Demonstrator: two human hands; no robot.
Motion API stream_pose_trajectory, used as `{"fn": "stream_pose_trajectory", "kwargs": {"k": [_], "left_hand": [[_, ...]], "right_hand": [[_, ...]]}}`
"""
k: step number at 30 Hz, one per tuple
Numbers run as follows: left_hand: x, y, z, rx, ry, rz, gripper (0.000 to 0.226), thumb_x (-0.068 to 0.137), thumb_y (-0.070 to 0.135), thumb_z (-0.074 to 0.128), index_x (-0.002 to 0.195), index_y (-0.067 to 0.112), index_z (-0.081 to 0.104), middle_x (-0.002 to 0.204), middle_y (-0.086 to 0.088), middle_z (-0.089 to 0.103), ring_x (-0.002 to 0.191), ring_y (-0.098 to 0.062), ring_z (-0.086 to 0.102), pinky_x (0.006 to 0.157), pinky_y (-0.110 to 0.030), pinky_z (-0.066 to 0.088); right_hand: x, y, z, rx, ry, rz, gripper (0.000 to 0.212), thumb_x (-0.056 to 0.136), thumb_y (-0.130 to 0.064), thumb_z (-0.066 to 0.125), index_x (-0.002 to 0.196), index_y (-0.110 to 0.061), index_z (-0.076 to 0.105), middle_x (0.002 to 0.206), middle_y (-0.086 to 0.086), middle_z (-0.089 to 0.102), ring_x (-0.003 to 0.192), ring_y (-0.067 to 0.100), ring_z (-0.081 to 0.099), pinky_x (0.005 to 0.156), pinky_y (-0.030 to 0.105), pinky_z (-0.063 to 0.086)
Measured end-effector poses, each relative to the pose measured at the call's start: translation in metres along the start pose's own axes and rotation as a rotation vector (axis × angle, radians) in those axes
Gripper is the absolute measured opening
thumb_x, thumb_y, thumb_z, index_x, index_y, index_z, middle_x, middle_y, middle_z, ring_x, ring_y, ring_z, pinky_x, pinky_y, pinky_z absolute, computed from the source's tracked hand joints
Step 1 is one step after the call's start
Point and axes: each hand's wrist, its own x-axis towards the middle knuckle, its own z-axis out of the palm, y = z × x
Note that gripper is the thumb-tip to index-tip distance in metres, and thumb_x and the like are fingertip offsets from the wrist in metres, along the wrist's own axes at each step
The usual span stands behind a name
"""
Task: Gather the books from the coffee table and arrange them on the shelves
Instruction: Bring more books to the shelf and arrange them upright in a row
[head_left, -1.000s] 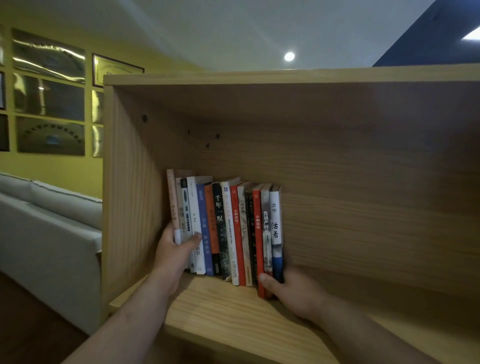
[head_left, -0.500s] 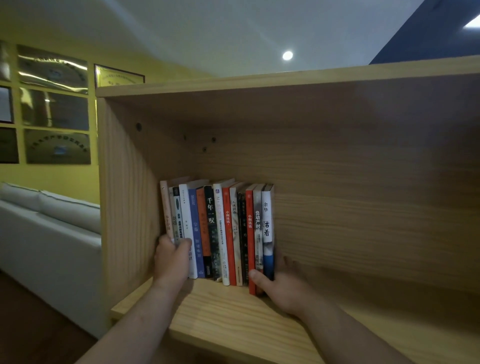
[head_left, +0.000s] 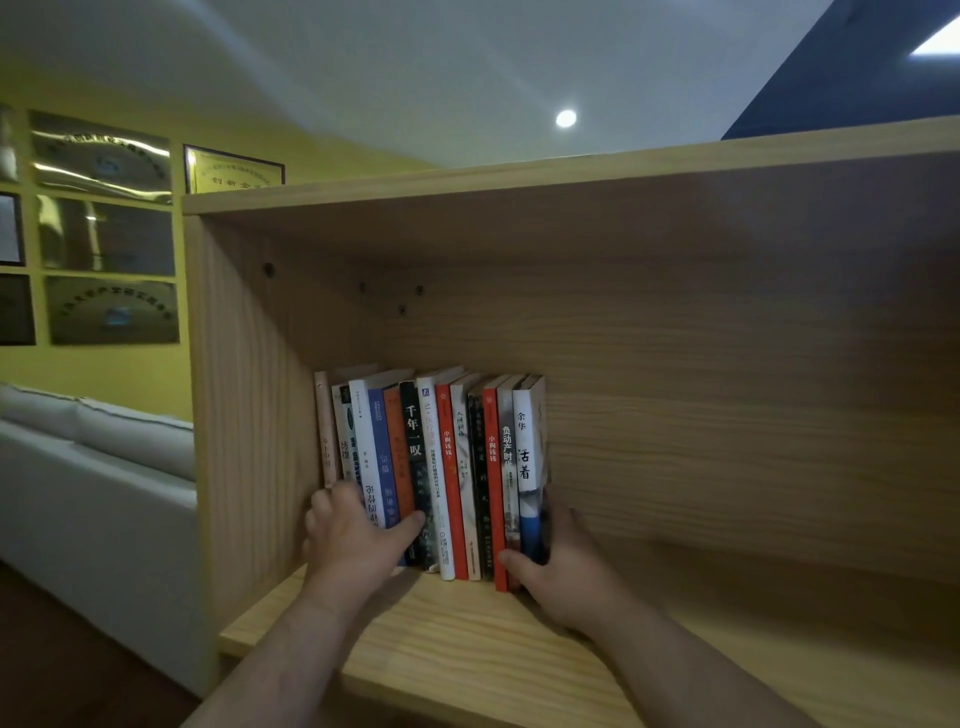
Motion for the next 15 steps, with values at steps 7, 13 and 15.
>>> {"fn": "stream_pose_trajectory", "kwargs": {"k": [7,13,15], "left_hand": [[-0.0082,0.0066,-0.0014,-0.081,0.132,0.031,0.097,0.060,0.047,0.091,0.137,0.023,0.037,0.139,-0.007,0.035,0.132,-0.031,0.033,0.106,-0.052,0.044],[-0.0108,0.0066,-0.0014,0.000,-0.148,0.169,0.118,0.074,0.071,0.068,0.148,0.056,-0.022,0.165,0.007,-0.024,0.151,-0.034,-0.020,0.121,-0.062,0.007],[-0.0098,0.0060,-0.0009,0.065,-0.199,0.152,0.128,0.064,0.079,0.068,0.138,0.060,-0.034,0.161,0.009,-0.033,0.149,-0.035,-0.027,0.121,-0.063,0.005]], "right_hand": [[0.0021,0.0021,0.0034,-0.055,0.025,-0.017,0.084,0.079,-0.057,0.070,0.148,-0.049,0.024,0.132,-0.014,0.048,0.113,0.004,0.050,0.096,0.027,0.043],[0.0032,0.0024,0.0019,-0.030,-0.010,-0.070,0.089,0.078,-0.050,0.078,0.148,-0.050,0.022,0.123,-0.026,0.039,0.112,-0.003,0.046,0.097,0.021,0.041],[0.0030,0.0027,-0.0005,0.040,-0.062,-0.069,0.083,0.083,-0.048,0.074,0.149,-0.051,0.025,0.133,-0.026,0.046,0.118,-0.003,0.051,0.104,0.027,0.044]]}}
